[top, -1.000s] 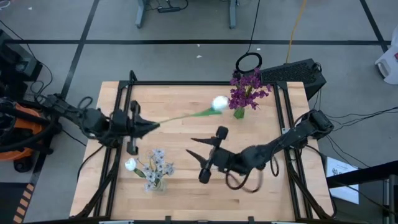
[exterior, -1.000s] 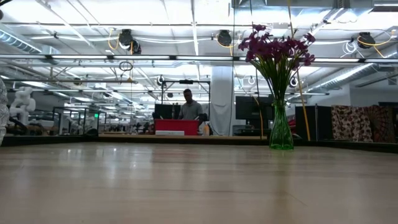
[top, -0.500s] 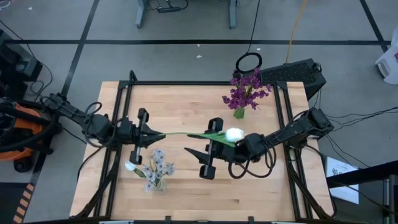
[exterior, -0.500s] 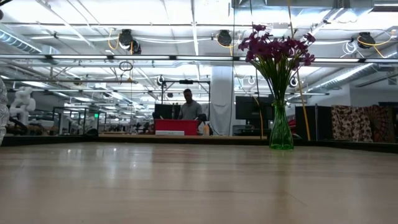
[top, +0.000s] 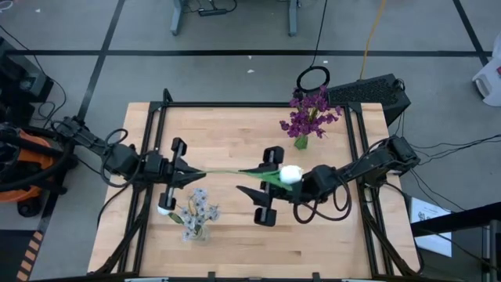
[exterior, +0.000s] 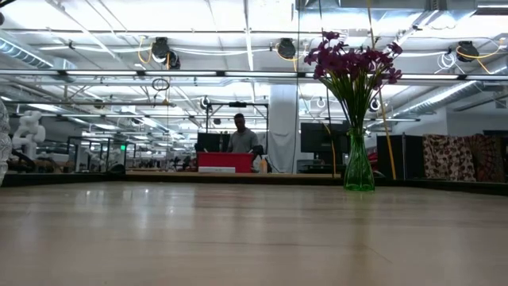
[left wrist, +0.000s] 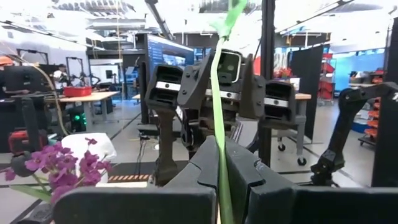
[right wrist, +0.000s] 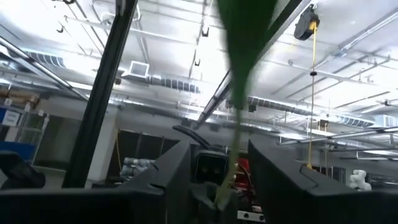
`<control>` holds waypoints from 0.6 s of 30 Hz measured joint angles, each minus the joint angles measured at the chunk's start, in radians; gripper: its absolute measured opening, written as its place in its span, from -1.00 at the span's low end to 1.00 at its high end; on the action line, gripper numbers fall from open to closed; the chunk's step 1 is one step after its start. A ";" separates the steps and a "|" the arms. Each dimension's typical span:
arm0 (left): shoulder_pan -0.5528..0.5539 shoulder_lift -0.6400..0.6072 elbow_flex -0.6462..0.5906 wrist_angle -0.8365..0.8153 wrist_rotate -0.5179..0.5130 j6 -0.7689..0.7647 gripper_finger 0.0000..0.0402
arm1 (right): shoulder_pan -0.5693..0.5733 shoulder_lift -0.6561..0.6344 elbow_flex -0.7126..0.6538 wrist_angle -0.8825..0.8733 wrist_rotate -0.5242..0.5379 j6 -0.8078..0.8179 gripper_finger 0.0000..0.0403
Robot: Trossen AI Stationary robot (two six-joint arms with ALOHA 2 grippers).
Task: Sort flowers into vase by color
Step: Put the white flower into the transparent vase
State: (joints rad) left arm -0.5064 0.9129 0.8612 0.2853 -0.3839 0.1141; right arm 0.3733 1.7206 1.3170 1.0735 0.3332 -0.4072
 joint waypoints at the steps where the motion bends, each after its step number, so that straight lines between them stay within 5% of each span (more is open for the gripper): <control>1: 0.000 -0.001 0.000 0.000 0.007 0.000 -0.96 | 0.000 0.000 0.000 0.003 0.000 -0.001 -0.25; 18: 0.000 0.000 0.000 -0.006 0.014 0.004 -0.96 | -0.060 0.000 0.000 0.024 -0.129 0.110 -0.68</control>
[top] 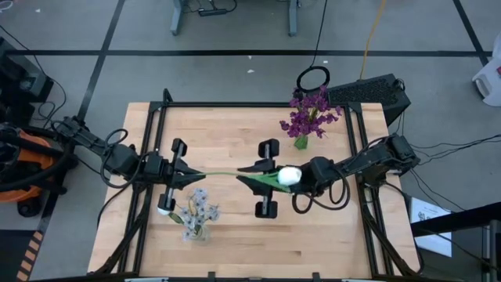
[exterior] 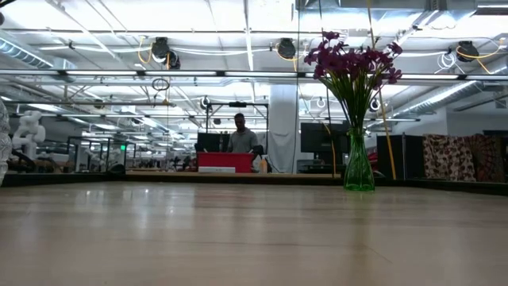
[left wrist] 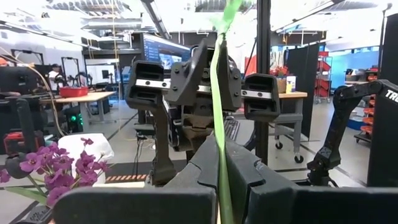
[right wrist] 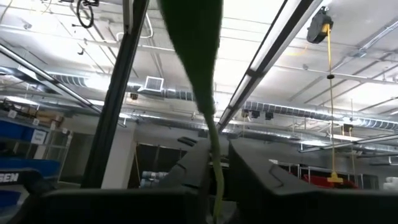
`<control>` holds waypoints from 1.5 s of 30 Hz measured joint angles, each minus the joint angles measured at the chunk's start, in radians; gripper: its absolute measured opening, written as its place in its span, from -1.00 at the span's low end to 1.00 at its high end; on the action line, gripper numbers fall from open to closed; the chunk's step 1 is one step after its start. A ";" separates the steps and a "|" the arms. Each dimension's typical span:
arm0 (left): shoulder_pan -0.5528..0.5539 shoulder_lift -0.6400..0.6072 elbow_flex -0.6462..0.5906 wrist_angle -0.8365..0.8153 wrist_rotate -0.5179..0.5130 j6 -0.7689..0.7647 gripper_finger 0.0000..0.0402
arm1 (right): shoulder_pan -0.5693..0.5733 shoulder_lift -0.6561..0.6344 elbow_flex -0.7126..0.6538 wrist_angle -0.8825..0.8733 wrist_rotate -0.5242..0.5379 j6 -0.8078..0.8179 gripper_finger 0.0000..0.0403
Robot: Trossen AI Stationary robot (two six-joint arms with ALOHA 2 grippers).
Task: Sort flowers into vase by color
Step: Put the white flower into the transparent vase
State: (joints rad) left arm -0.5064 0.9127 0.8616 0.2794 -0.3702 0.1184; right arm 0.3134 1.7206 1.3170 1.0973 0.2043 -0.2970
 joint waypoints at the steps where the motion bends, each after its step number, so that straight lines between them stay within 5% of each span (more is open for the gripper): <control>1: 0.000 0.000 0.000 0.000 0.000 0.000 -0.96 | 0.001 0.000 0.000 0.000 -0.001 0.000 -0.74; 5: 0.000 0.000 0.000 -0.009 0.000 0.000 -0.96 | 0.002 0.000 0.000 -0.001 -0.002 -0.010 -0.96; 13: 0.000 0.000 0.000 -0.037 0.000 -0.006 -0.96 | 0.003 0.000 0.000 -0.004 0.002 -0.003 -0.99; 27: 0.000 0.000 0.000 -0.039 0.000 -0.006 -0.96 | 0.003 0.000 0.000 -0.006 0.002 0.031 -0.50; 45: 0.000 0.010 0.001 -0.022 0.000 -0.007 -0.96 | 0.003 0.000 0.000 -0.018 0.002 0.035 -0.73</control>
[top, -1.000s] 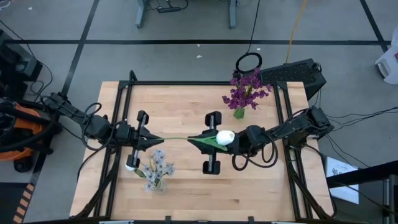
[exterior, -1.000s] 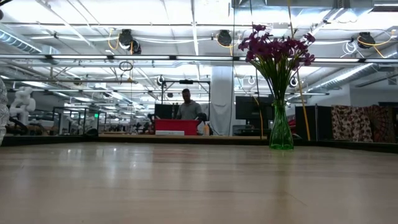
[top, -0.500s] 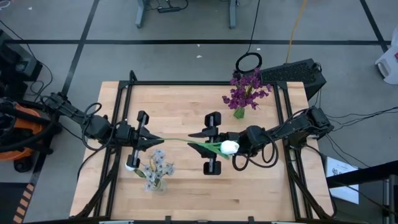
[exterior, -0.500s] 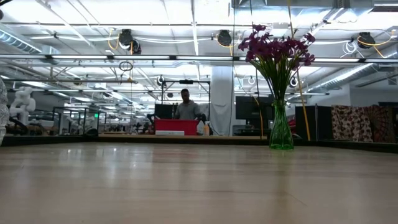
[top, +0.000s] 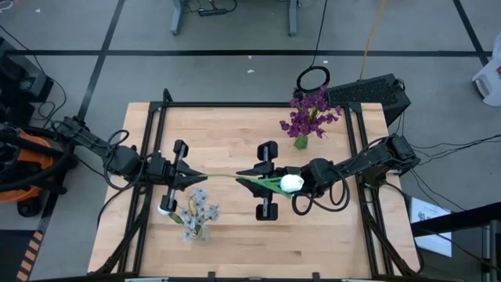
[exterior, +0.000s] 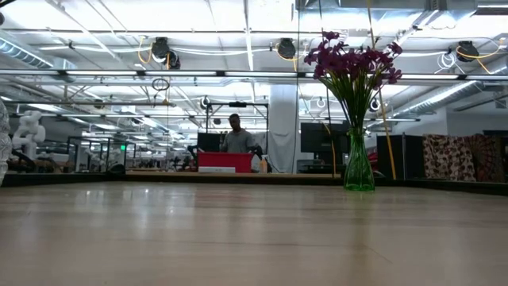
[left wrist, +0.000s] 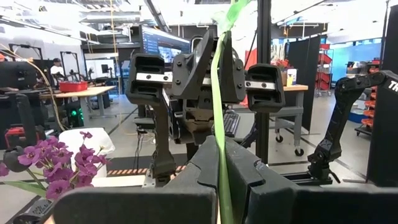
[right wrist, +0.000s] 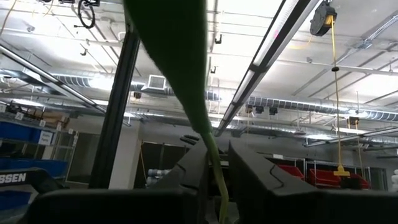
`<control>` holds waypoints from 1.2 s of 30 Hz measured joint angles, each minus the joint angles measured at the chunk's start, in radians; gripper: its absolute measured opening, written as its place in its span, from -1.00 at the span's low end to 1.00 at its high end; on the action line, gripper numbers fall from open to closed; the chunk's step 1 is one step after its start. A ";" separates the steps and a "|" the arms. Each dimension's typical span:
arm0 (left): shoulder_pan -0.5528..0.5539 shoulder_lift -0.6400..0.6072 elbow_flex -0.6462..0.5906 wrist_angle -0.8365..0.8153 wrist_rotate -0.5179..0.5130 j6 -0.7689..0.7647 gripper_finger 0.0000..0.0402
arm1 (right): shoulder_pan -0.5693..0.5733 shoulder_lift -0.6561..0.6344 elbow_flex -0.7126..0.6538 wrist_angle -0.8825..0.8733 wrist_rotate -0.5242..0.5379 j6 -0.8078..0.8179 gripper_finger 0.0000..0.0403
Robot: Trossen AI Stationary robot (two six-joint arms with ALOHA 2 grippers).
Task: Sort flowers into vase by color
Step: Put the white flower into the transparent vase
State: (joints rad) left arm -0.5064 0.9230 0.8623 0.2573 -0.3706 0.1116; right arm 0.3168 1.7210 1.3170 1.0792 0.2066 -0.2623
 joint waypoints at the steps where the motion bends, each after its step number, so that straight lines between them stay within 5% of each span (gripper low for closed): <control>1: 0.000 0.002 0.000 -0.001 0.000 0.000 -0.96 | 0.000 0.000 0.000 0.000 0.000 0.000 -0.73; 11: 0.000 0.020 0.000 -0.005 0.000 0.000 -0.96 | 0.000 0.000 0.000 -0.011 0.000 -0.012 -0.97; 20: -0.006 0.020 0.000 -0.019 0.001 0.008 -0.90 | 0.000 0.000 0.000 -0.016 0.001 -0.013 -0.99; 28: -0.078 0.021 0.000 -0.037 -0.020 0.025 -0.18 | 0.015 -0.003 0.000 -0.024 0.017 0.016 -1.00; 36: -0.145 -0.010 0.000 -0.042 -0.162 0.014 0.41 | 0.085 -0.047 0.073 -0.323 0.222 -0.020 -1.00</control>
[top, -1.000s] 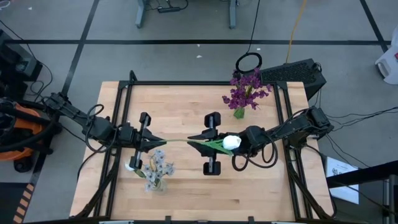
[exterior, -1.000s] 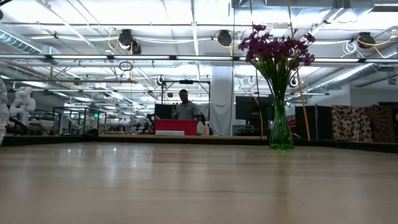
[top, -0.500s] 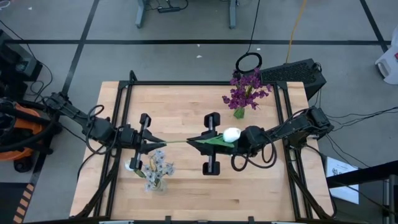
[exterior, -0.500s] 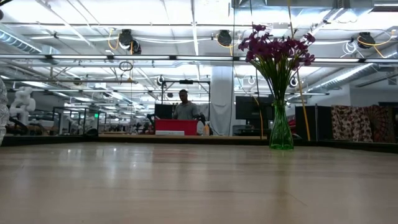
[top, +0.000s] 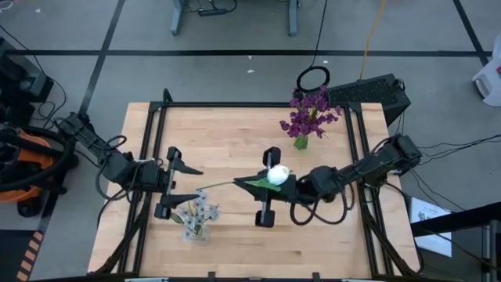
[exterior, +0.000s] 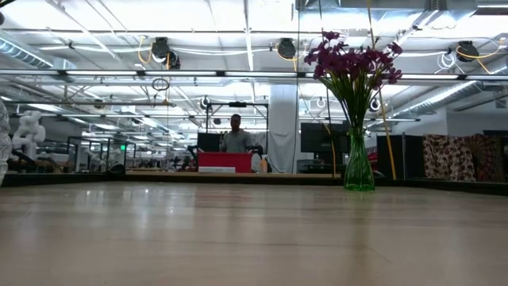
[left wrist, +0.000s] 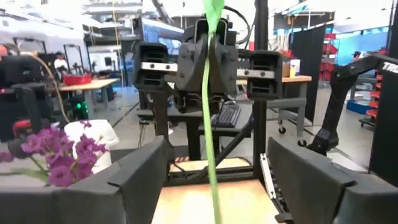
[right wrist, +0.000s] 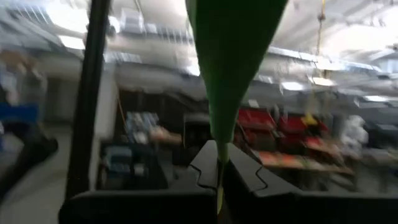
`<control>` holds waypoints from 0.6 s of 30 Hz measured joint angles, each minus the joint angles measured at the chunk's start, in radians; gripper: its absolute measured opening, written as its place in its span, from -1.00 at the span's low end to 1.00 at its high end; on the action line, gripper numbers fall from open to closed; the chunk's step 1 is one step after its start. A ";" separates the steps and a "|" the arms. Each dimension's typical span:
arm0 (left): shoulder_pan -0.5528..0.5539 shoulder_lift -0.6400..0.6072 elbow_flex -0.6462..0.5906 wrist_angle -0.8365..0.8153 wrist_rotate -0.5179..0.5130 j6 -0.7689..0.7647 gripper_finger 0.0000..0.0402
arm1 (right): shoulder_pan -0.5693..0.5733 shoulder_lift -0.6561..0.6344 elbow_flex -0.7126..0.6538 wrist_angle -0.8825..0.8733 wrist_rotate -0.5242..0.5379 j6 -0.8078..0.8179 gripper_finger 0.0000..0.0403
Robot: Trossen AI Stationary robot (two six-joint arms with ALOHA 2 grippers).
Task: Sort flowers into vase by color
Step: Put the white flower into the transparent vase
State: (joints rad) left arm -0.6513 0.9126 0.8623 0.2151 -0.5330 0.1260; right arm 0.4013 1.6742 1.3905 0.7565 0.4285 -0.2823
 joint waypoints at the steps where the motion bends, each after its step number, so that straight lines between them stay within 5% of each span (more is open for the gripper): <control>1: -0.004 -0.008 0.000 -0.001 -0.002 0.008 0.43 | 0.012 -0.006 0.021 -0.057 0.034 -0.008 -1.00; 9: -0.012 -0.018 0.018 0.013 -0.057 0.012 0.45 | 0.095 -0.016 0.231 -0.592 0.251 0.066 -1.00; 18: -0.009 0.139 0.207 -0.070 -0.075 0.065 0.33 | 0.092 -0.018 0.321 -0.947 0.252 0.304 -1.00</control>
State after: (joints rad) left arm -0.6605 1.0517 1.0695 0.1448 -0.6078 0.1910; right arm 0.4935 1.6562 1.7119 -0.1907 0.6800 0.0213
